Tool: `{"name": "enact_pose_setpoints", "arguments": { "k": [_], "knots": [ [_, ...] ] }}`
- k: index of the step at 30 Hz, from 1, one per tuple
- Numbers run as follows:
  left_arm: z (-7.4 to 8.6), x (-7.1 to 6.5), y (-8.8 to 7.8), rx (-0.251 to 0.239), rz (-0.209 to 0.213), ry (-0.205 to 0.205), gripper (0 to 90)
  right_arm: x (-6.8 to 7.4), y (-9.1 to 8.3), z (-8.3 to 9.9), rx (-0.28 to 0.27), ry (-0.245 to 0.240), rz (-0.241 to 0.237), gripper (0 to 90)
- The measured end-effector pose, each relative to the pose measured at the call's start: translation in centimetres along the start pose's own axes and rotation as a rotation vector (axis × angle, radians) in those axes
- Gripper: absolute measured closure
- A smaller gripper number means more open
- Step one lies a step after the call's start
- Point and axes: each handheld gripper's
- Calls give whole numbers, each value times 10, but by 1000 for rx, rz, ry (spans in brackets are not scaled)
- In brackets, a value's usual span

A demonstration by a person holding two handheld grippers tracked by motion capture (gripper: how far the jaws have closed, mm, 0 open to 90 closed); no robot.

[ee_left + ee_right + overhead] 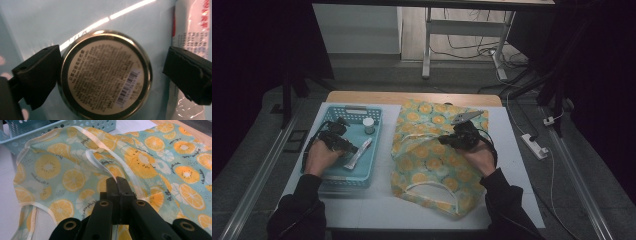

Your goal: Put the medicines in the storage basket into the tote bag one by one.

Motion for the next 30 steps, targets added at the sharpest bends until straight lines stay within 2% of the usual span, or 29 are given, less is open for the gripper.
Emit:
{"name": "enact_pose_setpoints", "arguments": {
  "k": [4, 8, 12, 17, 24, 30],
  "knots": [
    [0, 0, 0, 25, -3, -9, 66, 0, 0, 0, 0, -1, 1, 900],
    [2, 2, -4, 22, 17, -17, 197, 0, -1, 0, -1, -2, 1, 900],
    [2, 1, -5, 26, 12, -23, 202, 0, 0, 0, -1, -1, 1, 900],
    [2, 4, -6, 18, 18, -54, 206, 0, -1, 0, -3, 0, 3, 900],
    [5, 7, -16, -47, 36, -78, 207, 0, -2, 0, -11, -2, 6, 900],
    [10, 8, -29, -133, 67, -60, 206, 0, -3, -1, -19, -4, 8, 900]
  ]
}}
Point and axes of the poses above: each handheld gripper's, and its own axes: y roughly forward along the jaws, z roughly out of its underside, x roughly to its left, and after that the axes turned 8 degrees about x, right-handed
